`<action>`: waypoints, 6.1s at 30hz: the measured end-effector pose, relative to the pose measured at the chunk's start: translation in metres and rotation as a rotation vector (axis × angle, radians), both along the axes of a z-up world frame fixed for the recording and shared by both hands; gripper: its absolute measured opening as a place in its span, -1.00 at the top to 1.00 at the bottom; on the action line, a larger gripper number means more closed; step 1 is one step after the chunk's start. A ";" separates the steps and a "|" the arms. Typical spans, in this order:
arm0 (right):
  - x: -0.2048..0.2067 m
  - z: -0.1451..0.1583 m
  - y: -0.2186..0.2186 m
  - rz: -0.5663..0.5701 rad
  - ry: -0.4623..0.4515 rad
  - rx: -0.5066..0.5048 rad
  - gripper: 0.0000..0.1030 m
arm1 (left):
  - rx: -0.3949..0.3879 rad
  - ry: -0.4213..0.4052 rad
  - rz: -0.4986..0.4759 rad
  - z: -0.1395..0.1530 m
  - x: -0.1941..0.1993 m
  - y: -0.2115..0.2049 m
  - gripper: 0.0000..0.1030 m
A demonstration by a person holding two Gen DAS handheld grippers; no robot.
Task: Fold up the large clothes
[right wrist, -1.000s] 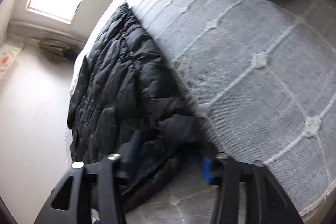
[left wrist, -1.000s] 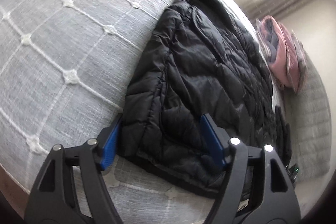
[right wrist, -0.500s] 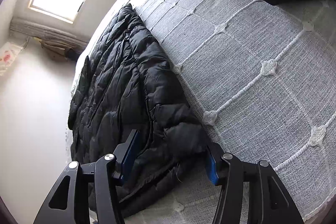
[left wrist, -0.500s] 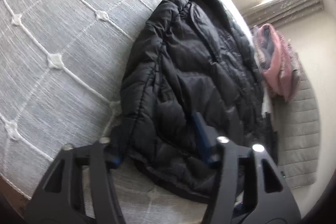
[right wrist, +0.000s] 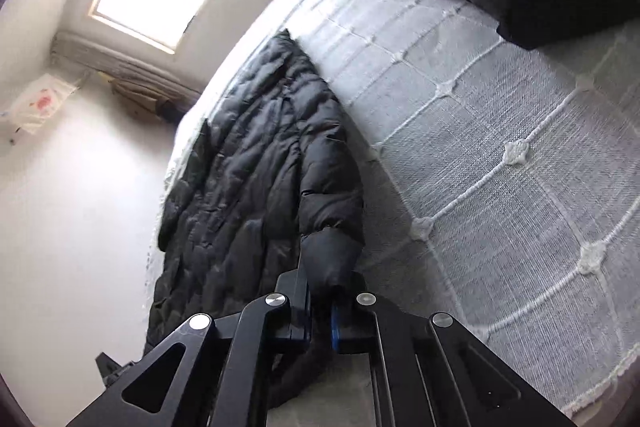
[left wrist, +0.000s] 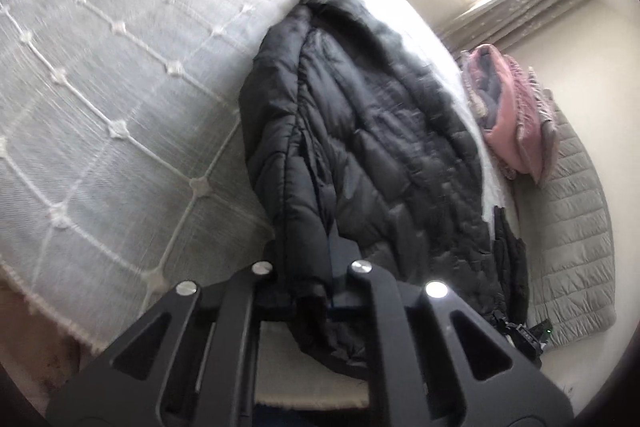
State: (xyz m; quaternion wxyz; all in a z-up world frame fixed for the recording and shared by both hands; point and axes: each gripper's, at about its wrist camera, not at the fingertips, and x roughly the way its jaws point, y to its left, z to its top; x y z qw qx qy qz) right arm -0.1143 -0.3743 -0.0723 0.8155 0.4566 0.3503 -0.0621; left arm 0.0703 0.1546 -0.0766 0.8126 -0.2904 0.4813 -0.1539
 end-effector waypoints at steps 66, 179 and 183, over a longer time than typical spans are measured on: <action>0.234 0.037 -0.063 0.007 0.059 -0.404 -0.28 | 0.126 0.053 -0.011 0.020 0.226 -0.035 -0.51; 0.238 0.011 0.034 0.217 0.118 -0.301 -0.91 | 0.767 -0.204 -0.210 0.026 0.205 -0.308 -0.44; 0.237 0.011 0.031 0.209 0.121 -0.287 -0.91 | 0.792 -0.139 -0.237 0.005 0.228 -0.313 -0.45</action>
